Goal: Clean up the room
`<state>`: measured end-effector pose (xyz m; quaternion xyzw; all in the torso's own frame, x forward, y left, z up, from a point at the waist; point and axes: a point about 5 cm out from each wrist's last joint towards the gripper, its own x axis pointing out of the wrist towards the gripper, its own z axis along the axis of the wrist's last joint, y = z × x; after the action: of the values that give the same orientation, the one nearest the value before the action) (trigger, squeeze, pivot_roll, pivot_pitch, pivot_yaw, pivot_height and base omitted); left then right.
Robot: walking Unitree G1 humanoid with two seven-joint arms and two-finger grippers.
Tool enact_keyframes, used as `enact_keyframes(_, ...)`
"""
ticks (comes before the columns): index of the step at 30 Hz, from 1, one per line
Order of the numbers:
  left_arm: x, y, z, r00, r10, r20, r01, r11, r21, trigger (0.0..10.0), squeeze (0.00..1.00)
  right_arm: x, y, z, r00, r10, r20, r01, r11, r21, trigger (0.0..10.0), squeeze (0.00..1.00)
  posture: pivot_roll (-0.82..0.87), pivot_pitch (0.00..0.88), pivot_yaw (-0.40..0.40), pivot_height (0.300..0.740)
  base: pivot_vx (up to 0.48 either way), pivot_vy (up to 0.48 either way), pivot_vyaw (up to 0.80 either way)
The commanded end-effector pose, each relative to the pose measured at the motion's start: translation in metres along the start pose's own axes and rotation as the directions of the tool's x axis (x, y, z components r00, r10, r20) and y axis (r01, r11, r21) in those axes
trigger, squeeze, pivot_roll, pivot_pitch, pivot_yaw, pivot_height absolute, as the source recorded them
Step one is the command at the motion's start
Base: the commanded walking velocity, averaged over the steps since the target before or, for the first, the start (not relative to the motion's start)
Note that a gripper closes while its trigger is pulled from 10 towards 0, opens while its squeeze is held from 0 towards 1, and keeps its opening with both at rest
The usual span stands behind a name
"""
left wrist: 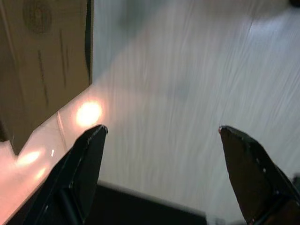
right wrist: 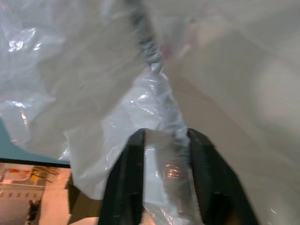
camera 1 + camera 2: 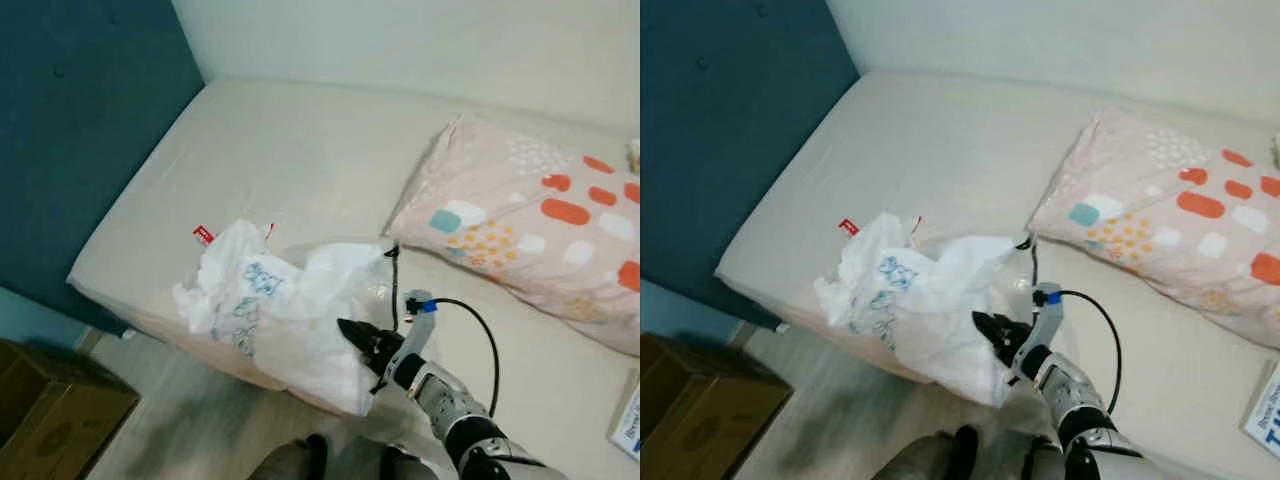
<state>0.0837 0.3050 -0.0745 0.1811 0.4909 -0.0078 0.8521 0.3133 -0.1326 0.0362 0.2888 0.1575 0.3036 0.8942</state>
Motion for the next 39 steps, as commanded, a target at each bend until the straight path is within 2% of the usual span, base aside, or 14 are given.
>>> enact_keyframes(1, 0.000, -0.007, -0.009, 0.998, 0.005, -0.057, -0.007, 0.999, -0.034, 10.0, 0.00, 0.003, 0.010, -0.007, 0.993, 0.119, -0.011, -0.118, 0.991, 0.056, 0.0, 0.00, 0.20, 0.273, 0.080, 0.740, 0.000, 0.000, 0.00)
enact_keyframes(11, 0.011, -0.017, 0.008, 0.998, 0.020, -0.067, -0.025, 0.997, -0.073, 10.0, 0.00, 0.012, 0.026, 0.003, 0.956, 0.293, 0.022, -0.294, 0.954, 0.059, 0.0, 0.00, 0.15, 0.177, 0.047, 0.740, 0.000, 0.000, 0.00)
enact_keyframes(17, 0.019, -0.023, 0.023, 0.997, 0.045, -0.066, -0.053, 0.989, -0.139, 10.0, 0.00, 0.021, 0.044, 0.024, 0.892, 0.436, 0.117, -0.443, 0.896, 0.033, 0.0, 0.00, 0.08, 0.085, 0.019, 0.740, 0.000, 0.000, 0.00)
enact_keyframes(21, 0.025, -0.023, 0.042, 0.997, 0.067, -0.023, -0.071, 0.978, -0.196, 10.0, 0.00, 0.022, 0.048, 0.034, 0.871, 0.468, 0.151, -0.475, 0.880, 0.014, 0.0, 0.00, 0.07, 0.061, 0.011, 0.740, 0.000, 0.000, 0.00)
enact_keyframes(22, 0.031, -0.020, 0.071, 0.994, 0.095, 0.049, -0.081, 0.967, -0.241, 10.0, 0.00, 0.019, 0.049, 0.040, 0.857, 0.486, 0.170, -0.493, 0.870, -0.003, 0.0, 0.00, 0.06, 0.032, 0.003, 0.740, 0.000, 0.000, 0.00)
enact_keyframes(23, 0.031, -0.020, 0.071, 0.994, 0.095, 0.049, -0.081, 0.967, -0.241, 10.0, 0.00, 0.019, 0.049, 0.040, 0.857, 0.486, 0.170, -0.493, 0.870, -0.003, 0.0, 0.00, 0.06, 0.032, 0.003, 0.740, 0.000, 0.000, 0.00)
enact_keyframes(26, 0.035, -0.016, 0.099, 0.985, 0.121, 0.120, -0.086, 0.960, -0.267, 10.0, 0.00, 0.016, 0.050, 0.048, 0.845, 0.501, 0.189, -0.505, 0.863, -0.027, 0.0, 0.00, 0.04, 0.020, 0.002, 0.740, 0.000, 0.000, 0.00)
enact_keyframes(31, 0.037, -0.009, 0.124, 0.971, 0.150, 0.187, -0.090, 0.951, -0.296, 10.0, 0.00, 0.014, 0.053, 0.062, 0.818, 0.527, 0.232, -0.529, 0.847, -0.059, 0.0, 0.00, 0.02, 0.003, 0.006, 0.740, 0.000, 0.000, 0.00)
enact_keyframes(33, 0.035, 0.002, 0.157, 0.938, 0.188, 0.292, -0.077, 0.932, -0.354, 10.0, 0.00, 0.010, 0.059, 0.074, 0.787, 0.569, 0.240, -0.562, 0.821, -0.105, 0.0, 0.00, 0.02, 0.000, 0.002, 0.740, 0.000, 0.000, 0.00)
enact_keyframes(34, 0.035, 0.002, 0.157, 0.938, 0.188, 0.292, -0.077, 0.932, -0.354, 10.0, 0.00, 0.010, 0.059, 0.074, 0.787, 0.569, 0.240, -0.562, 0.821, -0.105, 0.0, 0.00, 0.02, 0.000, 0.002, 0.740, 0.000, 0.000, 0.00)
enact_keyframes(35, 0.032, 0.009, 0.177, 0.906, 0.208, 0.370, -0.049, 0.917, -0.395, 10.0, 0.00, 0.007, 0.061, 0.079, 0.774, 0.587, 0.237, -0.575, 0.809, -0.123, 0.0, 0.00, 0.02, 0.000, 0.000, 0.740, 0.000, 0.000, 0.00)
enact_keyframes(37, 0.032, 0.009, 0.177, 0.906, 0.208, 0.370, -0.049, 0.917, -0.395, 10.0, 0.00, 0.007, 0.061, 0.079, 0.774, 0.587, 0.237, -0.575, 0.809, -0.123, 0.0, 0.00, 0.02, 0.000, 0.000, 0.740, 0.000, 0.000, 0.00)
enact_keyframes(38, 0.028, 0.015, 0.194, 0.872, 0.223, 0.435, -0.020, 0.905, -0.424, 10.0, 0.00, 0.005, 0.063, 0.082, 0.766, 0.598, 0.235, -0.583, 0.801, -0.135, 0.0, 0.00, 0.01, 0.000, -0.005, 0.740, 0.000, 0.000, 0.00)
enact_keyframes(39, 0.018, 0.030, 0.223, 0.799, 0.249, 0.547, 0.023, 0.897, -0.441, 10.0, 0.00, 0.001, 0.063, 0.085, 0.763, 0.604, 0.232, -0.586, 0.797, -0.147, 0.0, 0.00, 0.02, 0.000, -0.012, 0.740, 0.000, 0.000, 0.00)
